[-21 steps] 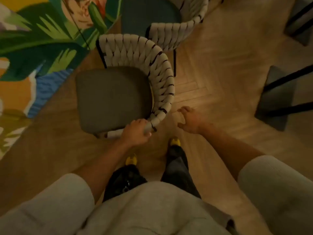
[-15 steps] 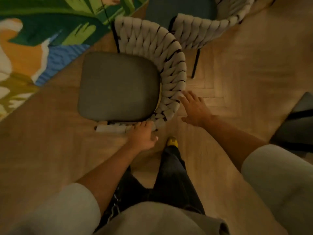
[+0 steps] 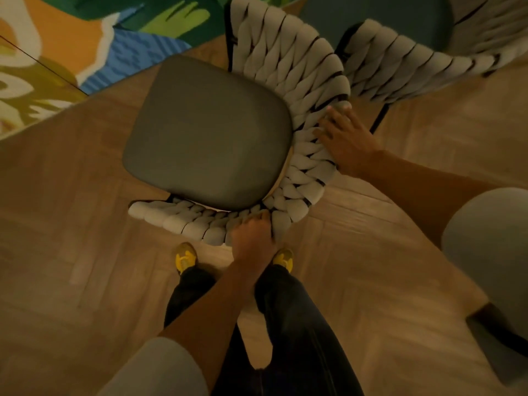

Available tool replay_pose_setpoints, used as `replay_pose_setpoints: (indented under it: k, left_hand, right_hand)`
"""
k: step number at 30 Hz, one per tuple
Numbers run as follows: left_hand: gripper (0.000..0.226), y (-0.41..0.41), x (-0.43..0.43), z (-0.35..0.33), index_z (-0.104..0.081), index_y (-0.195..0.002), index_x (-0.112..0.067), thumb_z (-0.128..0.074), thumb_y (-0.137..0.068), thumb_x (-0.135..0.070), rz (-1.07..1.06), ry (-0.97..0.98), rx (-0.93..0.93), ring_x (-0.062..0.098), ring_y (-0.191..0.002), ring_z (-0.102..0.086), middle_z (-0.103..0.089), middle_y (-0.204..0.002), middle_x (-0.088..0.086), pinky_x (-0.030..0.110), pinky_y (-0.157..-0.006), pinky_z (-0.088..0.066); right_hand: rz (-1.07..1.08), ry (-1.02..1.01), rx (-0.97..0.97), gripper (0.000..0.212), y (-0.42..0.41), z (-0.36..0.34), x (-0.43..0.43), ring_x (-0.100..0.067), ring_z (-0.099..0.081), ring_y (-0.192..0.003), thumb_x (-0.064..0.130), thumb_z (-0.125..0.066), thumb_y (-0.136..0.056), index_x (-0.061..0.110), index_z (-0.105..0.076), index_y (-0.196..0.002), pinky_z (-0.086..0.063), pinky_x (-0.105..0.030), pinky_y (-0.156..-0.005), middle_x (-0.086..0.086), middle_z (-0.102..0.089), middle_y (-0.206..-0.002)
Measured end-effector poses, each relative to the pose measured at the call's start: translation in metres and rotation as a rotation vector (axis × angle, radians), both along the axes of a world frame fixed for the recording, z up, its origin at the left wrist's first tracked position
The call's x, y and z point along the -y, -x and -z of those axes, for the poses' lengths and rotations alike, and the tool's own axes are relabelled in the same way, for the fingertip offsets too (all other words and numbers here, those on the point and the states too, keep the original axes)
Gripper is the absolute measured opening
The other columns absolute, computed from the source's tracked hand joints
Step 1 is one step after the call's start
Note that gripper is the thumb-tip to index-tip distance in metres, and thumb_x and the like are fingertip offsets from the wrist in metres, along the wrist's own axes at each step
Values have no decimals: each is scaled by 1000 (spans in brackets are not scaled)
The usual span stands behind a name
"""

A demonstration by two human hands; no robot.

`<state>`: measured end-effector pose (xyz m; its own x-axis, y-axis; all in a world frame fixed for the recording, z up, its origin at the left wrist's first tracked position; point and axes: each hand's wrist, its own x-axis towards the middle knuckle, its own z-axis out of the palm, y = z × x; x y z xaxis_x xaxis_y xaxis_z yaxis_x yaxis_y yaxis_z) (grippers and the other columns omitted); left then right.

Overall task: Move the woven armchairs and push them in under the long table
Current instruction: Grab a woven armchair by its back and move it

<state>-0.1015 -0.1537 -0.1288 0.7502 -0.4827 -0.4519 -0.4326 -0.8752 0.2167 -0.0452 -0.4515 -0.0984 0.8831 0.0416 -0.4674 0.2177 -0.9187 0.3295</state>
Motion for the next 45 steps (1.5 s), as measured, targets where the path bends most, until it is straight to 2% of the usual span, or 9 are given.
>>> replay_pose_setpoints:
  k: [5,16,23,28,30,33,38,42,45]
  left_hand:
    - [17,-1,-9,-5,-63,-108,-25,-50,-98,-31,16,-39,1,19,-85,-65,-68,-98,-3,29,-67,-38]
    - [34,-57,-173,-13,-62,-121,-32,-61,-88,-22,224,-201,-20,26,-91,-71,-73,-101,0,32,-66,-46]
    - [35,-137,-295,-16,-78,-96,-37,-85,-64,-26,367,-138,-4,23,-65,-70,-74,-75,-3,28,-57,-51]
    - [24,-199,-348,-22,-77,-104,-37,-72,-82,-28,466,-143,79,23,-99,-68,-77,-95,-4,33,-97,-47]
    - [28,-225,-361,-19,-79,-94,-37,-83,-70,-25,508,-185,120,20,-88,-71,-76,-86,-5,37,-105,-46]
    - [32,-263,-369,-12,-76,-105,-38,-74,-76,-24,554,-274,85,15,-95,-70,-76,-95,-9,39,-122,-22]
    - [39,-332,-363,-8,-69,-121,-41,-66,-85,-28,608,-305,104,12,-114,-64,-74,-110,-14,43,-126,-9]
    - [34,-382,-350,-8,-69,-123,-35,-59,-91,-30,669,-369,134,17,-119,-62,-73,-117,-7,47,-126,-6]
    - [30,-420,-338,-2,-73,-116,-33,-63,-88,-36,727,-392,162,18,-114,-64,-74,-111,-5,44,-123,8]
  right_hand:
    - [45,119,-88,82,-1,3,-17,-37,1,-157,47,-62,-89,14,-32,-158,5,-61,-123,-11,-25,-166]
    - [191,-80,-140,70,24,-1,-165,-36,-19,-151,49,-60,-91,11,-46,-149,-3,-59,-125,-10,-43,-154]
    - [344,-69,-207,63,23,-13,-299,-38,-27,-145,45,-58,-94,14,-45,-147,-5,-58,-122,-10,-43,-151]
    - [417,-114,-231,52,9,-26,-361,-32,-34,-140,35,-53,-98,18,-45,-147,-24,-51,-115,-6,-43,-150]
    - [438,-122,-230,54,0,-26,-378,-29,-38,-134,38,-59,-94,21,-47,-144,-30,-46,-107,-4,-47,-146]
    - [432,-163,-243,61,-18,-23,-383,-28,-41,-129,45,-64,-88,24,-49,-143,-32,-44,-101,-1,-50,-142]
    - [482,-257,-278,73,-54,-15,-361,-35,-28,-143,55,-62,-85,32,-41,-151,-30,-51,-115,-5,-39,-153]
    - [466,-133,-258,74,-89,-8,-339,-38,-6,-155,55,-68,-81,32,-47,-149,-3,-63,-122,-5,-33,-162]
    - [544,-103,-240,68,-109,-6,-333,-34,-21,-152,57,-65,-83,35,-50,-146,4,-64,-122,-5,-40,-158]
